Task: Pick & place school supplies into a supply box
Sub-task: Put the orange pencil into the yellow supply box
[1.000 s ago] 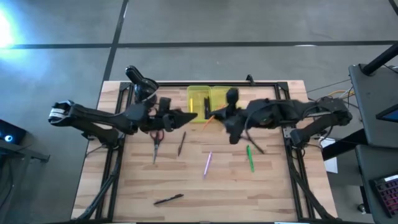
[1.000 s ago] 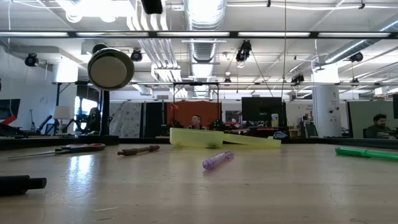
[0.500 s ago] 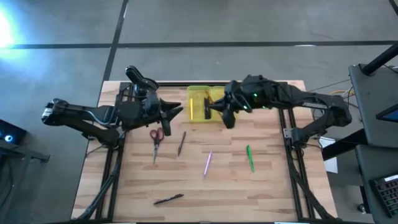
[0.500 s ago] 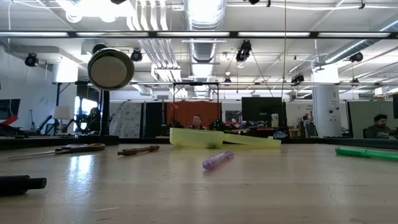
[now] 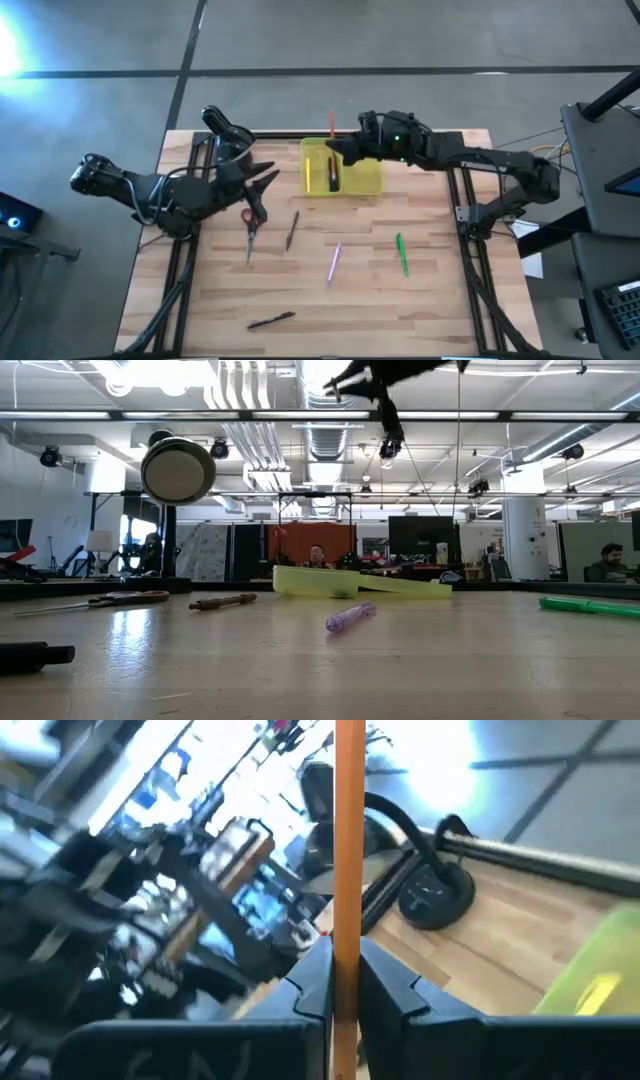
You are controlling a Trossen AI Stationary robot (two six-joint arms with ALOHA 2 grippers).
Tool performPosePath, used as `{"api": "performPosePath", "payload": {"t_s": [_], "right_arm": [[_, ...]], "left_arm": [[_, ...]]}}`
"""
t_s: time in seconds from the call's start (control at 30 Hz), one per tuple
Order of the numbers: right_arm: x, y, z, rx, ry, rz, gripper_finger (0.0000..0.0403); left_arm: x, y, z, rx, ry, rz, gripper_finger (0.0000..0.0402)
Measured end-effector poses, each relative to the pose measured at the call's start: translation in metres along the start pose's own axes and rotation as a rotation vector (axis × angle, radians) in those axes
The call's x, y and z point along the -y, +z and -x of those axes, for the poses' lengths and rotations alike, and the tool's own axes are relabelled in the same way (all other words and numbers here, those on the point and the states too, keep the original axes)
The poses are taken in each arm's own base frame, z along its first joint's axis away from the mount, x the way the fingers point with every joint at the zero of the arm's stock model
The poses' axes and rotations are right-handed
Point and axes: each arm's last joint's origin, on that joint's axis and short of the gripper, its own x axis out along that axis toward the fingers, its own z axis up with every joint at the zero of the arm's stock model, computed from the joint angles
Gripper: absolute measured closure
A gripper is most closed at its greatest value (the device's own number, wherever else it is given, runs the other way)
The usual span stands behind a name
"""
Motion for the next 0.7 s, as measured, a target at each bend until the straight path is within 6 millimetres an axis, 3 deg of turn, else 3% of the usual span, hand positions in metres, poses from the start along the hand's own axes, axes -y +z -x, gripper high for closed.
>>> {"api": "performPosePath", "payload": {"t_s": [0.3,0.47,0.7], "right_arm": [[0.071,-0.042,-0.016,0.034,-0.241,-0.172,0.0381],[0.090,-0.055,-0.033,0.056,-0.358,-0.216,0.0381],[0.105,-0.051,-0.081,-0.017,-0.474,-0.213,0.0381]], "left_arm": [[0.000,0.000,0.001,0.004,0.030,0.015,0.0319],[-0.001,0.000,0.001,0.005,0.045,0.016,0.0319],[0.000,-0.001,0.000,0.005,0.068,0.021,0.0319]]}}
